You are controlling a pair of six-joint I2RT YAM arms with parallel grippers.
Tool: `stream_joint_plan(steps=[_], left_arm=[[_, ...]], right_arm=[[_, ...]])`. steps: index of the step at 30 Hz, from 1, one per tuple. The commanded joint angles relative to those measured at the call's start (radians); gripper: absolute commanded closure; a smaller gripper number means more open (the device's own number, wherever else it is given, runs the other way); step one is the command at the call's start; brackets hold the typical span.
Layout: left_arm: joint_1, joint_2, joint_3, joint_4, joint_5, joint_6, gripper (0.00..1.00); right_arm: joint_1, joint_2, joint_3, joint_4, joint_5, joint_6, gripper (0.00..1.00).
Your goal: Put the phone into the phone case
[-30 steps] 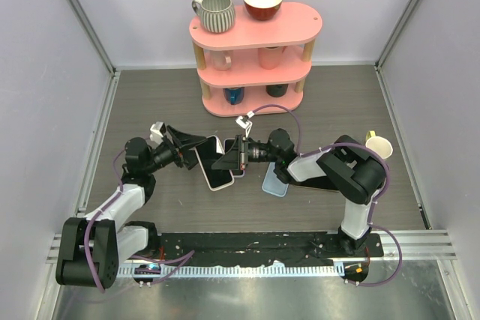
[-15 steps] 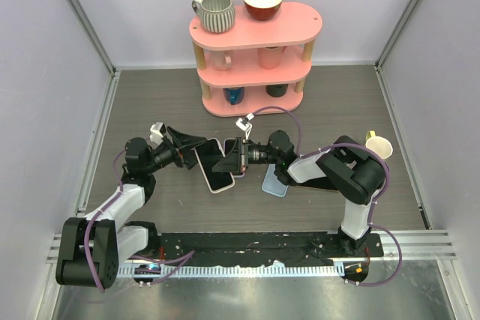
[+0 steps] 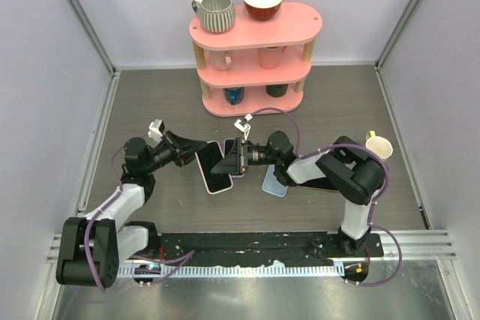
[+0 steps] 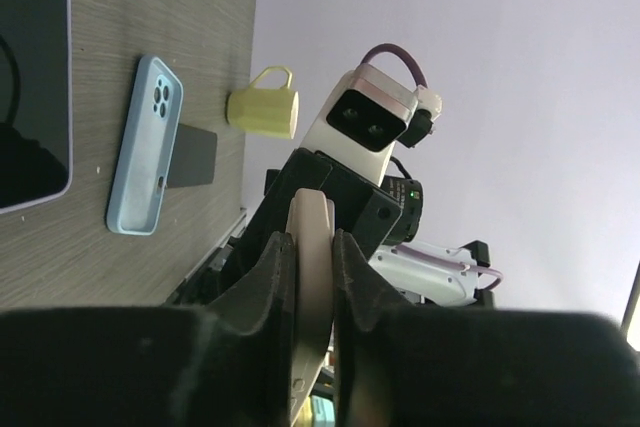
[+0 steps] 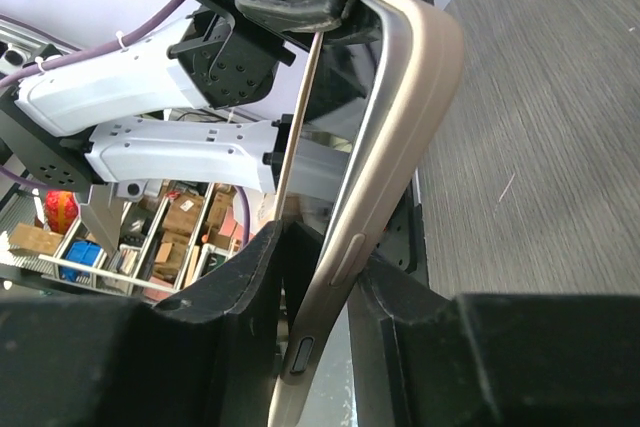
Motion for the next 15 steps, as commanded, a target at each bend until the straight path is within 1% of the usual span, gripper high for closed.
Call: stream_joint_plan(steps=[1, 3, 7, 8, 9, 11, 12, 13, 14, 15], left_arm=[[-0.003, 0.012, 0.034, -0.039, 0.049, 0.009, 0.97], [-0.005, 0.013, 0.041, -0.037, 0.056, 0.034, 1.0], [-0.003, 0.025, 0.044, 0.043, 0.093, 0.046, 1.0], [-0.003, 0.03, 0.047, 0.062, 0.102, 0.045, 0.99], [-0.003, 0.032, 0.051, 0.079, 0.109, 0.043, 1.0], [-0.003, 0.038, 0.057, 0.13, 0.128, 0.042, 0.99], [-0.003, 0.039, 0.062, 0.146, 0.136, 0.043, 0.96], [-0.003, 0.042, 0.07, 0.151, 0.142, 0.042, 0.91], [-0.003, 0.041, 0.074, 0.154, 0.151, 0.043, 0.73], [-0.005, 0.041, 0.077, 0.165, 0.158, 0.042, 0.66]], right_arm=[[0.004, -0.03, 0.056, 0.091, 0.027, -0.067, 0.66], [0.004, -0.028, 0.064, 0.077, 0.036, -0.067, 0.65], [0.004, -0.026, 0.073, 0.073, 0.039, -0.052, 0.65], [0.006, -0.027, 0.071, 0.076, 0.038, -0.051, 0.67], [0.004, -0.028, 0.07, 0.079, 0.036, -0.051, 0.73], [0.004, -0.03, 0.062, 0.085, 0.039, -0.051, 0.82], [0.004, -0.034, 0.061, 0.091, 0.041, -0.051, 0.92], [0.004, -0.037, 0.055, 0.097, 0.041, -0.051, 0.96], [0.003, -0.045, 0.05, 0.1, 0.042, -0.052, 0.99], [0.003, -0.051, 0.048, 0.103, 0.044, -0.054, 0.99]])
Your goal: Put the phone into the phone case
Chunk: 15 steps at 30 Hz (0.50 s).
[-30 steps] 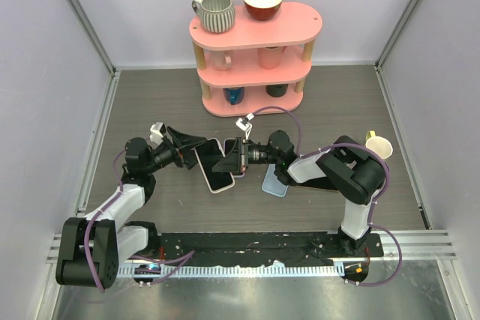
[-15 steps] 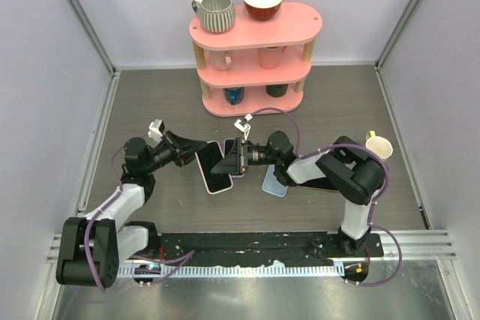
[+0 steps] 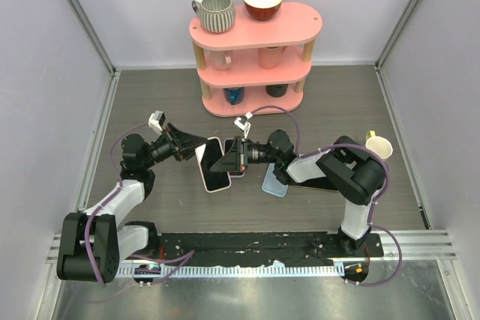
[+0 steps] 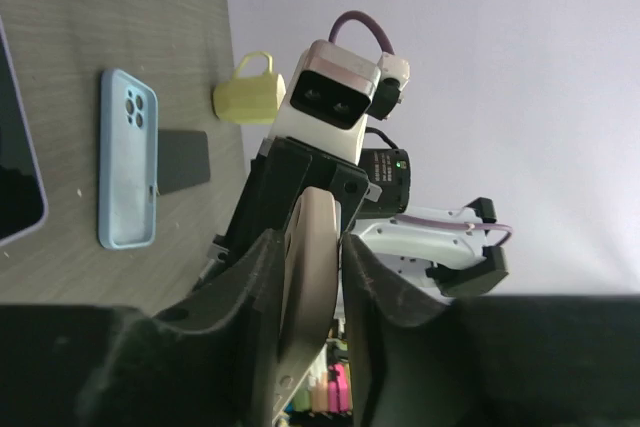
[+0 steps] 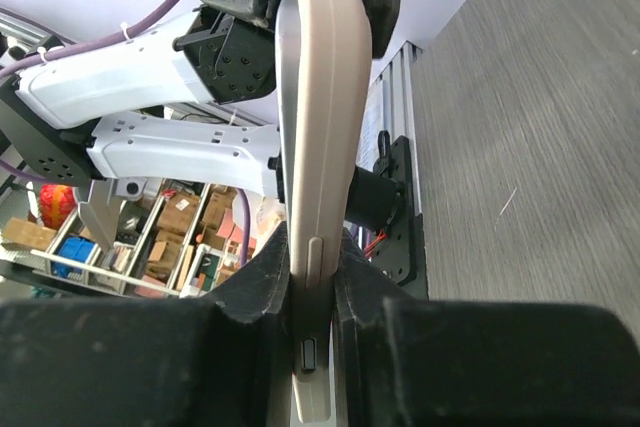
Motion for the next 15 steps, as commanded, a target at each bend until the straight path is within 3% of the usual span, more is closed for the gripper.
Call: stream_joint_plan(steps=[1, 2, 5, 7, 12, 15], left_arm=[[-0.009, 0.005, 0.044, 0.049, 0.09, -0.026, 0.59], [-0.009, -0.001, 0.044, 0.052, 0.098, -0.025, 0.49], [-0.009, -0.021, 0.033, 0.055, 0.11, -0.015, 0.38], [-0.009, -0.033, 0.018, 0.055, 0.121, -0.009, 0.36], [-0.011, -0.078, 0.001, 0.054, 0.139, 0.014, 0.38], [-0.011, -0.089, 0.002, 0.052, 0.136, 0.024, 0.52]], right_arm=[[0.003, -0.064, 0.032, 0.095, 0.045, -0.075, 0.99], [0.004, -0.07, 0.029, 0.102, 0.047, -0.075, 0.99], [0.003, -0.108, 0.024, 0.11, 0.068, -0.082, 0.99], [0.001, -0.136, 0.026, 0.073, 0.087, -0.113, 0.99], [0.001, -0.162, 0.029, 0.035, 0.105, -0.144, 0.99], [0.001, -0.153, 0.03, 0.043, 0.096, -0.13, 0.98]])
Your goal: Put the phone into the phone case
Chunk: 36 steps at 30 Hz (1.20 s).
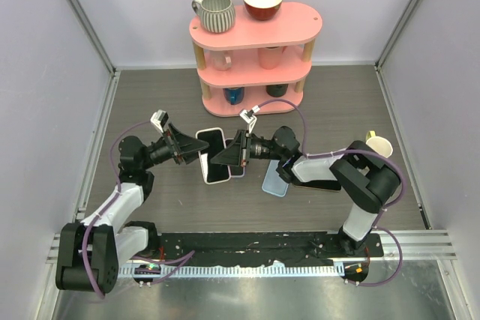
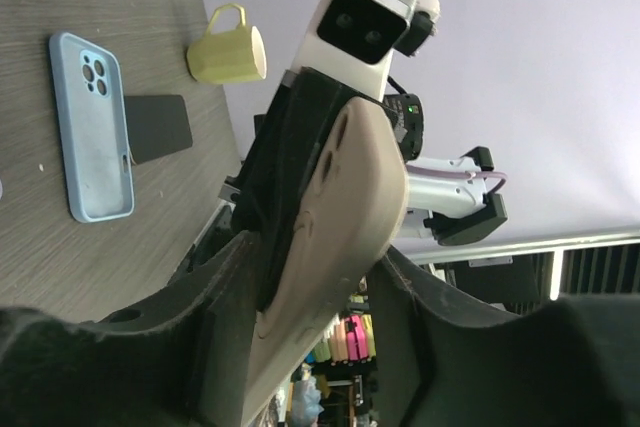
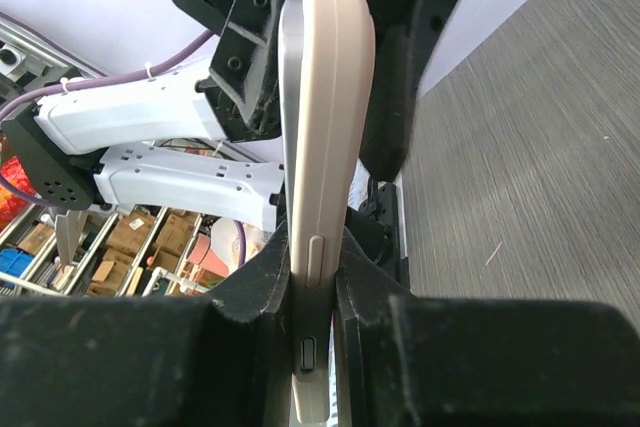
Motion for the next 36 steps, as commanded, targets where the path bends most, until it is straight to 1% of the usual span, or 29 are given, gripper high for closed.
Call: stream_joint_plan(steps=[1, 2, 4, 5, 7, 8, 10, 11, 13, 14, 15, 17, 18, 20, 24, 28, 30, 33, 34, 36], left_arm=[[-0.004, -0.031, -0.003, 0.044, 0.025, 0.034, 0.56], [-0.004, -0.032, -0.003, 0.044, 0.022, 0.035, 0.64], [-0.004, -0.031, -0.001, 0.046, 0.019, 0.041, 0.7], [-0.004, -0.028, 0.001, 0.046, 0.019, 0.044, 0.75], [-0.004, -0.025, 0.005, 0.048, 0.025, 0.05, 0.79], [-0.004, -0.024, 0.007, 0.048, 0.035, 0.054, 0.83], [-0.004, -0.023, 0.01, 0.048, 0.045, 0.06, 0.87], [-0.004, -0.023, 0.013, 0.048, 0.052, 0.061, 0.93], [-0.004, -0.026, 0.011, 0.048, 0.057, 0.07, 0.99], [-0.004, -0.034, 0.01, 0.048, 0.062, 0.073, 1.0], [-0.005, -0.037, 0.008, 0.049, 0.065, 0.074, 1.0], [-0.005, -0.046, 0.001, 0.07, 0.063, 0.078, 1.0], [-0.005, -0.058, -0.002, 0.08, 0.066, 0.077, 1.0], [-0.01, -0.072, -0.004, 0.087, 0.062, 0.084, 0.99], [-0.022, -0.086, -0.013, 0.087, 0.057, 0.092, 0.99], [-0.043, -0.052, -0.01, 0.087, 0.065, 0.092, 0.99], [-0.051, -0.041, -0.003, 0.087, 0.068, 0.092, 1.0], [-0.054, -0.028, 0.002, 0.087, 0.072, 0.095, 1.0], [-0.054, -0.026, 0.002, 0.086, 0.072, 0.095, 0.99], [-0.054, -0.017, 0.004, 0.08, 0.075, 0.097, 0.99]], right_arm=[[0.002, -0.042, 0.026, 0.072, 0.021, -0.021, 0.96], [0.002, -0.041, 0.024, 0.065, 0.018, -0.023, 0.94], [0.002, -0.05, 0.015, 0.065, 0.016, -0.026, 0.91], [0.002, -0.054, 0.012, 0.059, 0.016, -0.028, 0.88], [0.002, -0.073, 0.009, 0.039, 0.022, -0.038, 0.82], [0.002, -0.08, 0.01, 0.01, 0.025, -0.051, 0.73], [0.002, -0.097, 0.021, -0.027, 0.028, -0.066, 0.65], [0.004, -0.103, 0.027, -0.056, 0.031, -0.071, 0.58], [-0.004, -0.12, 0.033, -0.076, 0.047, -0.065, 0.52], [-0.008, -0.123, 0.035, -0.089, 0.053, -0.055, 0.47], [-0.024, -0.126, 0.035, -0.089, 0.062, -0.023, 0.46], [-0.042, -0.122, 0.036, -0.063, 0.068, 0.026, 0.4], [-0.06, -0.117, 0.035, -0.043, 0.068, 0.073, 0.39], [-0.076, -0.107, 0.029, 0.009, 0.062, 0.11, 0.37], [-0.093, -0.099, 0.035, 0.031, 0.045, 0.14, 0.37], [-0.097, -0.103, 0.065, 0.006, 0.024, 0.137, 0.43], [-0.099, -0.105, 0.078, -0.033, 0.016, 0.123, 0.46], [-0.1, -0.117, 0.088, -0.089, 0.022, 0.084, 0.59], [-0.1, -0.128, 0.09, -0.101, 0.024, 0.075, 0.68], [-0.1, -0.139, 0.093, -0.147, 0.03, 0.037, 0.78]])
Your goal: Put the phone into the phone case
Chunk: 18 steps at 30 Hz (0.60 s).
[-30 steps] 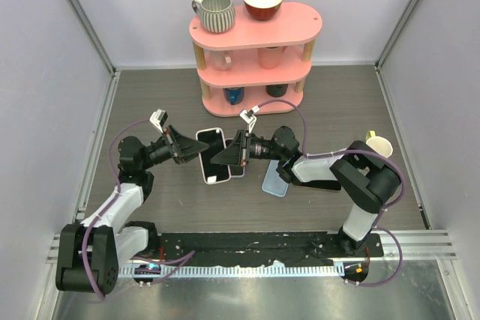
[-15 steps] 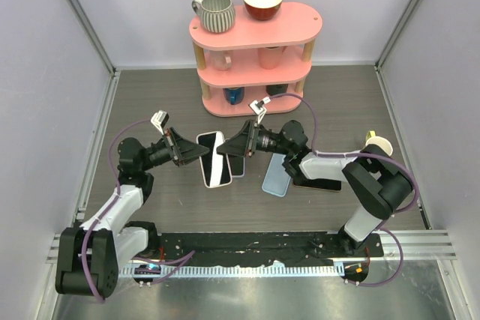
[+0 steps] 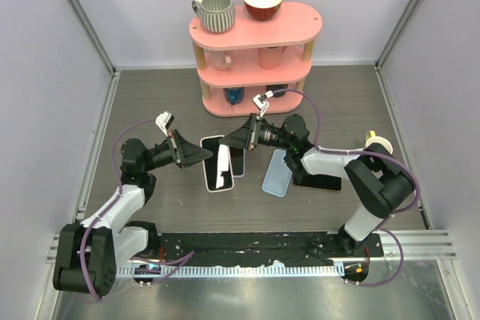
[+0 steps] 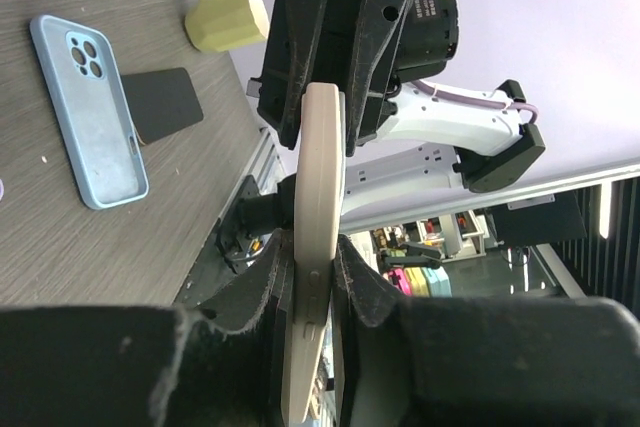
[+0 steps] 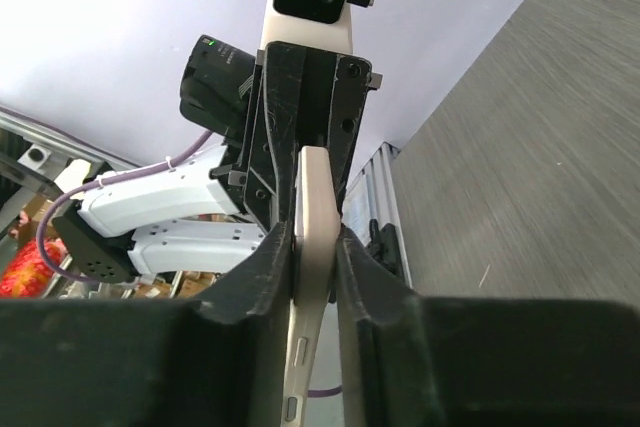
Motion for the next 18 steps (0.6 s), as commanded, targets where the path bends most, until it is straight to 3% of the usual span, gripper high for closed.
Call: stream_joint_plan(steps=[1, 4, 7, 8, 12, 14, 17, 18], left_arm=[[-0.008, 0.02, 0.022, 0.031, 0.019, -0.001, 0.99], [-0.008, 0.04, 0.025, 0.022, 0.021, 0.002, 0.99], [-0.008, 0.055, 0.03, 0.01, 0.022, 0.01, 0.99], [-0.008, 0.064, 0.038, -0.017, 0.025, 0.03, 1.0], [-0.015, 0.077, 0.051, -0.082, 0.022, 0.067, 1.0], [-0.025, 0.078, 0.061, -0.097, 0.021, 0.077, 0.99], [-0.031, 0.077, 0.07, -0.139, 0.017, 0.1, 1.0], [-0.037, 0.078, 0.073, -0.15, 0.016, 0.117, 1.0]], right_arm=[[0.005, -0.067, 0.057, -0.035, 0.003, -0.076, 0.86], [0.005, -0.09, 0.068, -0.131, 0.018, -0.154, 0.99], [0.005, -0.126, 0.08, -0.256, 0.038, -0.24, 0.99], [0.005, -0.141, 0.083, -0.311, 0.043, -0.259, 0.95], [0.005, -0.172, 0.118, -0.409, 0.054, -0.299, 0.63], [0.005, -0.178, 0.125, -0.425, 0.049, -0.302, 0.6], [0.005, -0.181, 0.132, -0.431, 0.049, -0.306, 0.68], [0.005, -0.181, 0.134, -0.432, 0.049, -0.309, 0.79]])
